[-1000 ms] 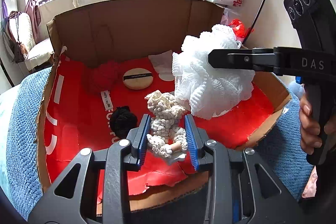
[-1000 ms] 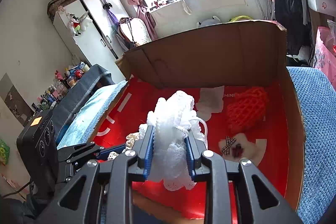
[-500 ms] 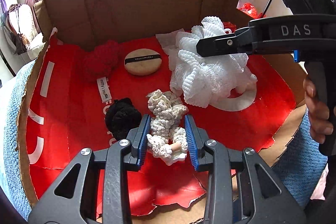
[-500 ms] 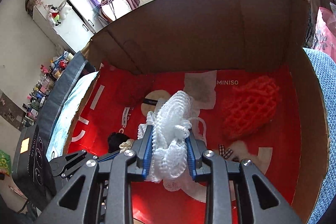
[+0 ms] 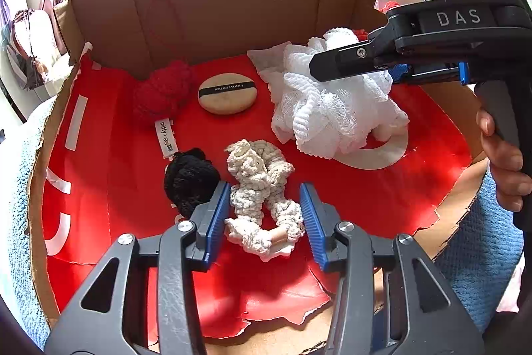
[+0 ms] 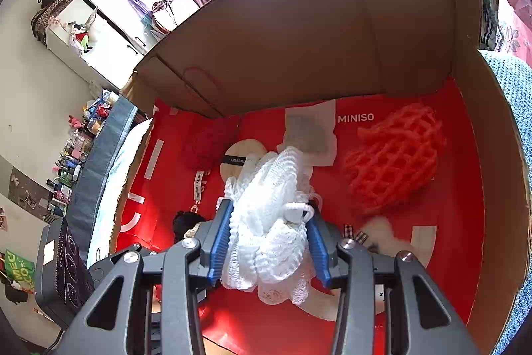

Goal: Organize soft objects
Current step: 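Carry the knitted scrunchie and bath puff into the box with both grippers, then open both grippers to release the scrunchie and bath puff in the box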

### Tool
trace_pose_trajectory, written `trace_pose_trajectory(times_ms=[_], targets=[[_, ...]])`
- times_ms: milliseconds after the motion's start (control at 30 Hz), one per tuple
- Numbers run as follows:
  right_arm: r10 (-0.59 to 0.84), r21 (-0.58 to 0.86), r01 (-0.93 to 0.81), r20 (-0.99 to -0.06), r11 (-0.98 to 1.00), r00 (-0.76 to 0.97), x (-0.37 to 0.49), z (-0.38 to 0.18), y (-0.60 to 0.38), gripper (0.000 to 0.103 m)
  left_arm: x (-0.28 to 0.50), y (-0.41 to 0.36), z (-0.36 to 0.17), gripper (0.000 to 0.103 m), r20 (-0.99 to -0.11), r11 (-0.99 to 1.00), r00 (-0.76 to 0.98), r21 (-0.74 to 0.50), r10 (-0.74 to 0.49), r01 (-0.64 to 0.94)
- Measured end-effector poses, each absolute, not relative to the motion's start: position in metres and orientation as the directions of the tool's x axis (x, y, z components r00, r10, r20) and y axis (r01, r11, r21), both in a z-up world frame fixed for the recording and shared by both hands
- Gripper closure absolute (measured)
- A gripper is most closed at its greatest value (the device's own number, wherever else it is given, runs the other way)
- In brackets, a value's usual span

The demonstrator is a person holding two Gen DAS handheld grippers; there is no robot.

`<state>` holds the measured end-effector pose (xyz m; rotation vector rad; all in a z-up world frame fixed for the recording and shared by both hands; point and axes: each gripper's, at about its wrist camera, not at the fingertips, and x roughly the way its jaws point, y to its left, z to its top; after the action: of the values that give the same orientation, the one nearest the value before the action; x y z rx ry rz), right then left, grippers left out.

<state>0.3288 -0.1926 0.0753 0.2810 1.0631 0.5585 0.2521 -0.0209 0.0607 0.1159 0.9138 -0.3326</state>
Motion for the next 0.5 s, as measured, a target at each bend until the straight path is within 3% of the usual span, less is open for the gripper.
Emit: trace_pose_trajectory(times_ms=[67,200,300,500], targets=[[0.558,0.476,-0.295,-0.746,0.829,0.363,0.329,0.075,-0.193,0.056,0.251,-0.021,0.06,0.058,-0.791,0.942,0.564,-0.045,-0.237,0.333],[0.558,0.48,-0.288,-0.748,0.829,0.36,0.329,0.075,-0.194,0.044,0.249,-0.019,0.062,0.046,-0.781,0.941,0.572,-0.057,-0.25,0.333],[0.547,0.47,-0.284,-0.756,0.836,0.359,0.328,0.074,-0.194,0.035,0.247,-0.018,0.065,0.045,-0.774,0.94,0.581,-0.052,-0.251,0.337],[0.54,0.464,-0.281,-0.763,0.84,0.354,0.327,0.074,-0.196,0.026,0.241,-0.019,0.068,0.039,-0.77,0.94,0.585,-0.054,-0.254,0.336]])
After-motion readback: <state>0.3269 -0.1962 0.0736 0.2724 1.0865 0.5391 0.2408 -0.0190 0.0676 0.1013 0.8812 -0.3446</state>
